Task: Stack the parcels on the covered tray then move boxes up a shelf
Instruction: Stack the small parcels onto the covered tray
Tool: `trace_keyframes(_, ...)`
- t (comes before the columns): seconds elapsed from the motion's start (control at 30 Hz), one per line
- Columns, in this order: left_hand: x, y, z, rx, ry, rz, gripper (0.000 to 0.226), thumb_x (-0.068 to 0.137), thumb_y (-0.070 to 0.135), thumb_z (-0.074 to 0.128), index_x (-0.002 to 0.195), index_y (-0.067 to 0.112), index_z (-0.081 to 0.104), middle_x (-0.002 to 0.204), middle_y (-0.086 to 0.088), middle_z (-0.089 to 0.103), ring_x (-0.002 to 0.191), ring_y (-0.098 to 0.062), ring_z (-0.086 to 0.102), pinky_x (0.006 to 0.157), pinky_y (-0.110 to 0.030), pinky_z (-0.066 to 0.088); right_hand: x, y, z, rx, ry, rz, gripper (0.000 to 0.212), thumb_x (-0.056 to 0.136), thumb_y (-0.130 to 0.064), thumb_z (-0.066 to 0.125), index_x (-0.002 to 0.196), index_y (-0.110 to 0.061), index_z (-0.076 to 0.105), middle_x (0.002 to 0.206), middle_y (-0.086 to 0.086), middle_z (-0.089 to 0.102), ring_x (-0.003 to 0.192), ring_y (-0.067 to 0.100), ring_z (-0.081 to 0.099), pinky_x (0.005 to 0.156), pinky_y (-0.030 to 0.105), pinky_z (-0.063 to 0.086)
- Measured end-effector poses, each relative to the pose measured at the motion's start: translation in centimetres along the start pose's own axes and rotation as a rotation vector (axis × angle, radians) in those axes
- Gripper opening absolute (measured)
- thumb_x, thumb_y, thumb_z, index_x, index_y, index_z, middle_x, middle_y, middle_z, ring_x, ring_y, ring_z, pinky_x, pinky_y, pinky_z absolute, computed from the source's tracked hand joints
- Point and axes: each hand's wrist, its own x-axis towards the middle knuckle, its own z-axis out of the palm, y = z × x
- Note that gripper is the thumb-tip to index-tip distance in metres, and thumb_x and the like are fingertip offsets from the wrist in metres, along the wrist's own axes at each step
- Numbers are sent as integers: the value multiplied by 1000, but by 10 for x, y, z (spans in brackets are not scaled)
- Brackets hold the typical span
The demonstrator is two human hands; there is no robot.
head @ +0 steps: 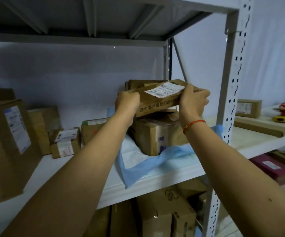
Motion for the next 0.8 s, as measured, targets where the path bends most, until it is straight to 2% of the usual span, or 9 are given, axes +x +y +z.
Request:
trace_keyframes(0.07, 1, -9, 9, 1, -69, -31, 12, 94, 15, 45, 86, 14, 54, 82, -3, 59, 73, -18, 58, 54, -25, 44, 10, 6, -7, -72, 64, 37, 40, 92, -40, 42, 121, -12, 43, 124, 11, 47, 102, 28, 55, 84, 40, 47)
trace_keyframes(0.13, 3, -17, 16, 8, -133, -45, 18, 97, 12, 41, 96, 11, 59, 80, -3, 60, 72, -16, 58, 55, -24, 42, 18, 13, -12, -114, 93, 66, 42, 93, -39, 41, 123, -10, 44, 127, 13, 47, 109, 31, 54, 90, 43, 47)
trace_keyframes(0.3, 8, -29, 25, 33, -155, -60, 32, 96, 11, 39, 114, 1, 64, 113, -16, 68, 101, -32, 65, 57, -25, 41, 27, 26, -17, -168, 152, 89, 42, 94, -31, 38, 124, -4, 49, 129, 16, 51, 115, 34, 51, 91, 44, 42)
trace_keyframes(0.33, 8, -30, 26, 27, -152, -50, 32, 97, 11, 38, 114, 1, 63, 113, -15, 68, 102, -31, 64, 57, -24, 40, 26, 28, -15, -172, 156, 96, 42, 94, -31, 38, 123, -4, 49, 129, 15, 52, 115, 34, 51, 93, 45, 41)
trace_keyframes(0.43, 11, -27, 26, 15, -143, -10, 29, 98, 12, 34, 94, 12, 63, 93, -7, 63, 85, -21, 60, 60, -22, 40, 23, 33, -11, -189, 169, 112, 41, 92, -33, 36, 119, -5, 51, 125, 14, 54, 113, 34, 52, 96, 50, 42)
trace_keyframes(0.47, 14, -28, 26, 13, -131, -7, 31, 98, 13, 34, 81, 18, 58, 87, -6, 60, 81, -19, 58, 63, -23, 41, 21, 35, -9, -194, 179, 107, 42, 91, -34, 35, 115, -5, 53, 121, 13, 57, 109, 34, 54, 95, 53, 43)
trace_keyframes(0.53, 19, -30, 26, 13, -111, -1, 32, 98, 14, 32, 71, 19, 49, 79, -5, 57, 78, -19, 57, 66, -27, 41, 20, 39, -8, -218, 201, 99, 44, 88, -37, 34, 110, -6, 56, 115, 13, 59, 104, 33, 56, 91, 54, 46)
trace_keyframes(0.63, 21, -34, 27, 28, -95, 14, 33, 100, 16, 32, 69, 20, 44, 71, -1, 49, 71, -15, 52, 60, -24, 39, 20, 44, -8, -266, 202, 107, 41, 91, -36, 36, 115, -8, 54, 121, 12, 56, 110, 32, 53, 94, 53, 44)
trace_keyframes(0.8, 23, -40, 25, 60, -92, 28, 30, 101, 19, 31, 76, 20, 48, 77, -2, 52, 75, -15, 53, 61, -24, 40, 20, 44, -9, -288, 240, 51, 34, 92, -32, 40, 118, -14, 51, 127, 9, 51, 118, 28, 46, 100, 48, 39)
